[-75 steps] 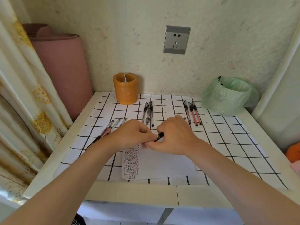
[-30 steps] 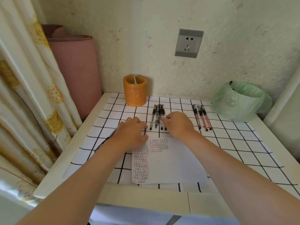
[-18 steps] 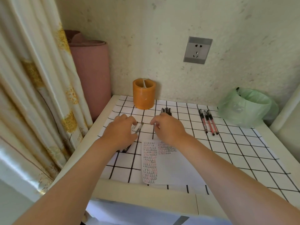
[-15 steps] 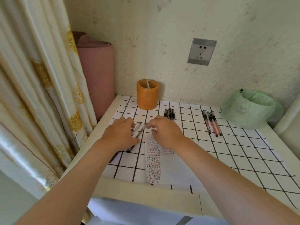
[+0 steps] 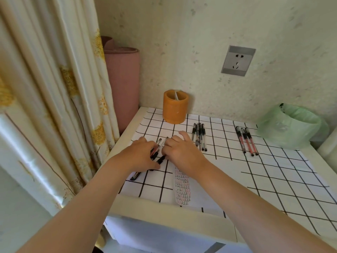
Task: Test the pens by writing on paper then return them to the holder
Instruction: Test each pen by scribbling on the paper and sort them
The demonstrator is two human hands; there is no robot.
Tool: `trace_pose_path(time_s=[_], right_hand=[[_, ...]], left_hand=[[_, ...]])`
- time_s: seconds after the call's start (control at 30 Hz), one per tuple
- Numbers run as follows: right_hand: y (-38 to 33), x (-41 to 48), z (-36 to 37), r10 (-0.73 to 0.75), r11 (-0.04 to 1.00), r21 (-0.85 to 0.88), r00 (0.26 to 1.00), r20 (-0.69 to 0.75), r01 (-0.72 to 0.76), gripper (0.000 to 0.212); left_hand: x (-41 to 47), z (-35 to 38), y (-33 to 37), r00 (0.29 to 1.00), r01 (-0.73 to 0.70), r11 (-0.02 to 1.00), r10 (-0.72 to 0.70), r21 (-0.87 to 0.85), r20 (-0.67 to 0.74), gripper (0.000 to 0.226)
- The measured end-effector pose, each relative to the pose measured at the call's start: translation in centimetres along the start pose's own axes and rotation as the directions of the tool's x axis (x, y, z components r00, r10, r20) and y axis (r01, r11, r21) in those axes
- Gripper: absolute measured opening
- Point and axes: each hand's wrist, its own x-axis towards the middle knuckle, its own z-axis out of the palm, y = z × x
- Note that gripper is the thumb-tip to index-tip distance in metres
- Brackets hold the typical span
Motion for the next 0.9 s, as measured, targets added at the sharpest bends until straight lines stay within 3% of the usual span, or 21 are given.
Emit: trace_pose_path(time_s=[0.13, 0.27, 0.4, 0.5, 0.7, 0.9], right_hand=[[0.1, -0.4, 0.1, 0.008, 1.000, 0.015, 1.000, 0.021, -0.008, 0.020], [0.9, -0.3, -0.5, 0.036, 0.997, 0.069, 0.999, -0.022, -0.034, 0.011], [2.2, -0.5, -1.8, 0.183, 0.946, 0.288, 0.978, -0.094, -0.150, 0.006], [2.7, -1.4, -2.8, 0.222, 0.914, 0.356, 0.974, -0.033, -0.196, 0.017], [3.3, -4.3, -3.9, 0.262, 0.867, 0.413, 0.960, 0.095, -0.278, 0.025], [3.8, -5.6, -5.1, 0.249, 0.806, 0.509, 0.953, 0.172, -0.303, 0.020]], left_hand=[[0.0, -0.1, -0.1, 1.000, -0.003, 1.000, 0.003, -0.017, -0.003, 0.076], [-0.4, -0.3, 0.3, 0.995, -0.018, 0.996, 0.010, -0.084, -0.096, 0.074], [-0.9, -0.9, 1.2, 0.975, -0.117, 0.981, 0.084, -0.155, -0.205, 0.036], [-1.1, -1.1, 2.0, 0.955, -0.190, 0.967, 0.142, -0.171, -0.261, 0.010], [-1.0, -0.6, 4.1, 0.949, -0.219, 0.947, 0.151, -0.237, -0.277, 0.016], [-0.8, 0.1, 7.3, 0.925, -0.327, 0.879, 0.221, -0.347, -0.310, 0.019]])
